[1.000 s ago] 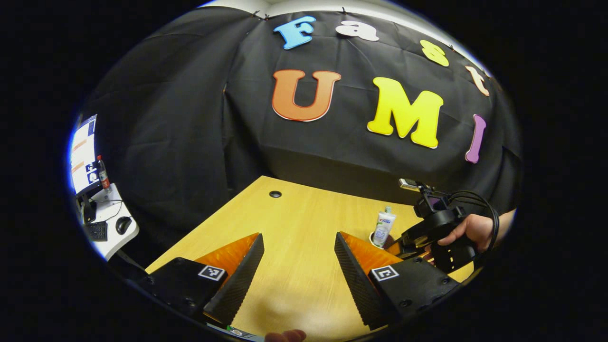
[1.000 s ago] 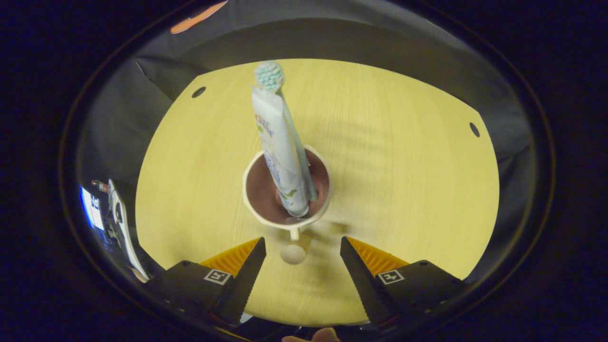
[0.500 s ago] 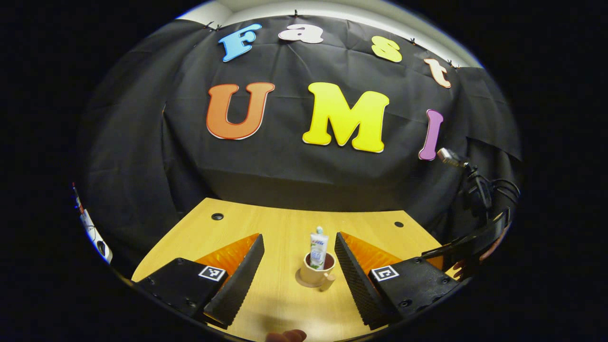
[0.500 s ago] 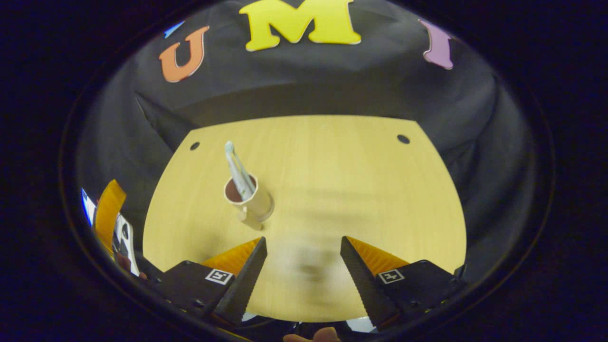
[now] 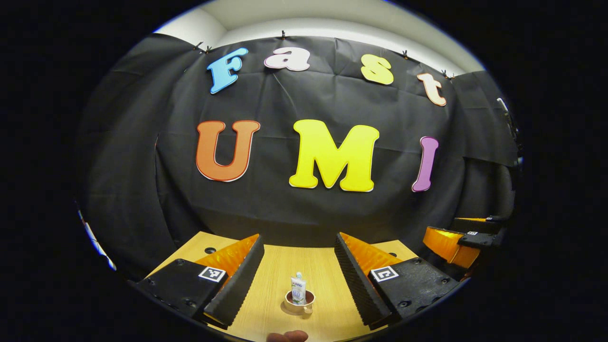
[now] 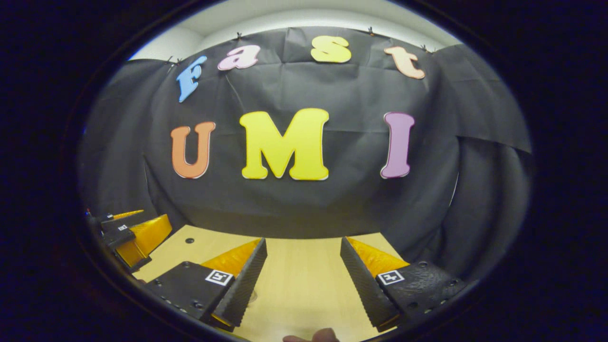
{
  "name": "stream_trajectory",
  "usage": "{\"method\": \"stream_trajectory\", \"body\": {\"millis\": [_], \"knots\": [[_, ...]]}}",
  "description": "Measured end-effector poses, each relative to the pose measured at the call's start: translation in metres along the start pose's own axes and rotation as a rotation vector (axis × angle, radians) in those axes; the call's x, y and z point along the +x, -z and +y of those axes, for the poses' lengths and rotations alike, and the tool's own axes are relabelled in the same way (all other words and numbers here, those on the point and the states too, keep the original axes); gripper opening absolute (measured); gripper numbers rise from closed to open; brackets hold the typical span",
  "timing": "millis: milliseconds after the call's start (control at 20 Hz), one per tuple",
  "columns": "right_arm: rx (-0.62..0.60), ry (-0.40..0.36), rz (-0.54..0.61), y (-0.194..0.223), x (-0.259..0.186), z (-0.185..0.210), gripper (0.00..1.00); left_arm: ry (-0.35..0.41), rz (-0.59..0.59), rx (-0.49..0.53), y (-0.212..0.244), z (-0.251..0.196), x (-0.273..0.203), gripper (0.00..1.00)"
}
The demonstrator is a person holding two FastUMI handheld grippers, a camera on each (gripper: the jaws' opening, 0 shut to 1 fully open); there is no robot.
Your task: Put the toothbrush and toothpaste on the desktop into the cup, then pick up the cup and place it on the coaster on the desktop.
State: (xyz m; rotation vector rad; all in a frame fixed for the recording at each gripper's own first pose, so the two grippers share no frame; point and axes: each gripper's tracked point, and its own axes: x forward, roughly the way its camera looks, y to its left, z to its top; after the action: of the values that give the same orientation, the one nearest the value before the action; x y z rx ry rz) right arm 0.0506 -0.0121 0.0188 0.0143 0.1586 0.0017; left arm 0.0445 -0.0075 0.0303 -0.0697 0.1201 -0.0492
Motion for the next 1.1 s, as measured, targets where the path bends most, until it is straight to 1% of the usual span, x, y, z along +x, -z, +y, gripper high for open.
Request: {"method": "stream_trajectory", "body": {"millis": [100,200,250,300,400,450,500,800,1100], "knots": [[-0.018,0.006,-0.059,-0.005,-0.003,0.0,0.95,-0.002,-0.013,-0.005,-0.001,-0.002,-0.004,0.95],[-0.021,0.002,-0.093,-0.009,-0.009,0.002,0.94,-0.011,-0.025,-0.008,-0.002,-0.002,-0.009,0.95],[-0.015,-0.008,-0.1,-0.009,-0.01,0.004,0.94,-0.019,-0.025,-0.002,-0.001,-0.001,-0.01,1.0],[-0.013,-0.01,-0.099,-0.007,-0.009,0.001,0.94,-0.023,-0.024,0.001,0.001,-0.001,-0.01,0.95],[-0.017,-0.01,-0.094,-0.004,-0.01,-0.001,0.94,-0.036,-0.026,0.01,0.0,-0.001,-0.01,0.95],[-0.013,-0.009,-0.094,-0.002,-0.011,-0.002,0.94,-0.038,-0.032,0.014,-0.001,-0.002,-0.011,1.0],[-0.008,-0.01,-0.089,-0.001,-0.009,-0.001,0.94,-0.038,-0.037,0.016,-0.003,-0.003,-0.011,0.95],[-0.032,-0.002,-0.116,-0.004,-0.01,-0.002,0.94,-0.036,-0.044,0.024,-0.005,-0.011,-0.008,0.95],[-0.037,0.026,-0.119,-0.004,-0.008,-0.005,0.94,-0.033,-0.047,0.026,-0.007,-0.015,-0.007,0.95]]}}
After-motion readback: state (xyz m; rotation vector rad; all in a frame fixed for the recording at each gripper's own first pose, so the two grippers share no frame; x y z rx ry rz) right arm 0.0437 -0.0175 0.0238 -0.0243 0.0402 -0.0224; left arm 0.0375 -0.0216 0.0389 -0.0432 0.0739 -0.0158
